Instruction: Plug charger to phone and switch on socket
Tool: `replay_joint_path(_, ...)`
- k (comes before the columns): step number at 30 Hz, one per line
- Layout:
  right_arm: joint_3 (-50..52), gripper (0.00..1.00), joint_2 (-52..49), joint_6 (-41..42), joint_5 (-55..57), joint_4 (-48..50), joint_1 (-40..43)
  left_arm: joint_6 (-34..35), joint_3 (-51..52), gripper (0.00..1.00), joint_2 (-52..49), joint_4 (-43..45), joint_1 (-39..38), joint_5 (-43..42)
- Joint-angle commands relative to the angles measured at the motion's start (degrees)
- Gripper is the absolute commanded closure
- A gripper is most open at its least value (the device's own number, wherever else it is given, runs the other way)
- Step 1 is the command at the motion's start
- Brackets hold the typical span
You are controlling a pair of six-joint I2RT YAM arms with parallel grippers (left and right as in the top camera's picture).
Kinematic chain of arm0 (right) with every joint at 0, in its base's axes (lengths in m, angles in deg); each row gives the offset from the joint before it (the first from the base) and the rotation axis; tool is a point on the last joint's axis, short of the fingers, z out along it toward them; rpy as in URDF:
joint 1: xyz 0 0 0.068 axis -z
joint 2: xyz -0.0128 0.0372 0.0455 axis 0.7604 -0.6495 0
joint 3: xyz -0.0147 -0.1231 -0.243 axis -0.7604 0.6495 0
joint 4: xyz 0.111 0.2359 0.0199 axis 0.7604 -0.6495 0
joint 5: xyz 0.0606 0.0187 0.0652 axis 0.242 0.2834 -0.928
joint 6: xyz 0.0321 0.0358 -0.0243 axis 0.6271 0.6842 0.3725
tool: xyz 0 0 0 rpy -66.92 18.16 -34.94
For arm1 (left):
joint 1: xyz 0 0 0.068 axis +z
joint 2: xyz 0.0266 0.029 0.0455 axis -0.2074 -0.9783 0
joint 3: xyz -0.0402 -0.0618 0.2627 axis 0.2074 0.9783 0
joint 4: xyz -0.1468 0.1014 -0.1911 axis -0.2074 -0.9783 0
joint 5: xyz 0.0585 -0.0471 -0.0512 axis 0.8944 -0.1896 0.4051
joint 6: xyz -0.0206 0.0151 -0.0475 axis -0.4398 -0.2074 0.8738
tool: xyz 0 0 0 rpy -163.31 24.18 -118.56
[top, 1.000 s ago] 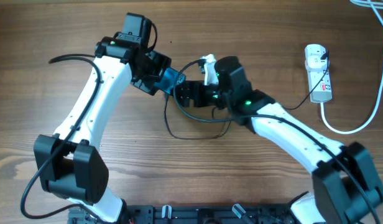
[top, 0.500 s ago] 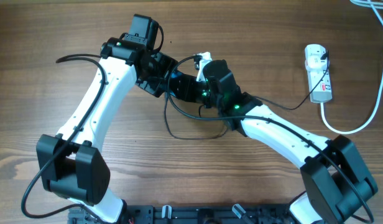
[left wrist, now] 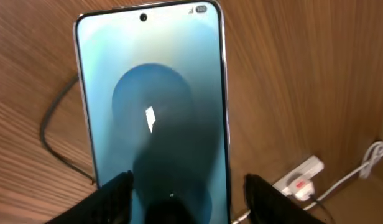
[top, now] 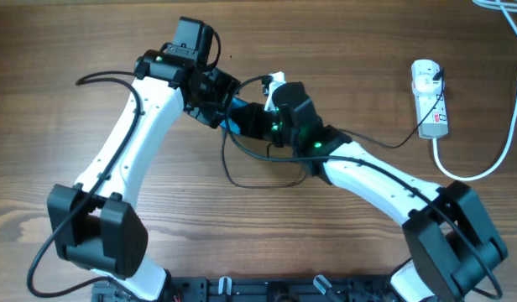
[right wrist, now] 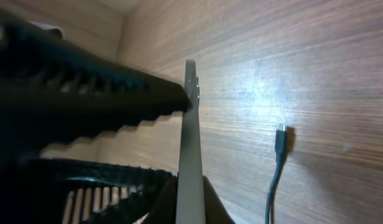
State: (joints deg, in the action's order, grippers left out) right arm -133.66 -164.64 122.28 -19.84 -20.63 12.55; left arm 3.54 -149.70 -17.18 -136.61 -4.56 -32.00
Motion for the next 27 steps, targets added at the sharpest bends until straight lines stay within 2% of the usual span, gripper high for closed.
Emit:
replay_joint_path(1,-1.0,0.96,-0.4,0.0,-0.6,1.8,0.2,-0.5,-0.7,0.37,1.2,-0.2,-0.2,-0.3)
replay_joint_path(5,-1.0,0.96,-0.4,0.0,-0.9,2.6,0.3,-0.5,-0.7,0.32,1.2,-0.2,-0.2,-0.3)
replay_joint_path(8,-1.0,0.96,-0.4,0.0,-0.9,1.7,1.8,-0.5,-0.7,0.2,1.2,-0.2,0.1,-0.3)
replay_joint_path(9,-1.0,0.96,-0.1,0.0,-1.1,0.0,3.3,-2.3,-0.7,0.15,1.2,-0.1,0.8,-0.3)
replay_joint_path(12,-1.0,0.96,2.1,-0.2,-1.4,-3.9,6.2,-8.7,-0.7,0.13,1.2,-0.2,2.9,-0.3)
replay_joint_path(14,-1.0,0.96,5.2,-0.2,-1.4,-6.0,8.5,-12.7,-0.7,0.04,1.2,-0.1,4.7,-1.8)
replay_joint_path(21,-1.0,0.96,20.6,1.3,-1.9,-15.4,15.8,-31.8,-0.7,0.02,1.2,5.1,11.5,-24.3)
replay_joint_path(24,-0.9,0.96,28.2,5.2,-3.6,-20.7,19.6,-35.7,-0.7,0.0,1.2,5.5,12.9,-31.6)
replay_joint_path(27,3.1,0.96,34.4,12.0,0.7,-19.2,20.5,-37.9,-0.7,0.0,1.2,7.0,13.0,-38.5)
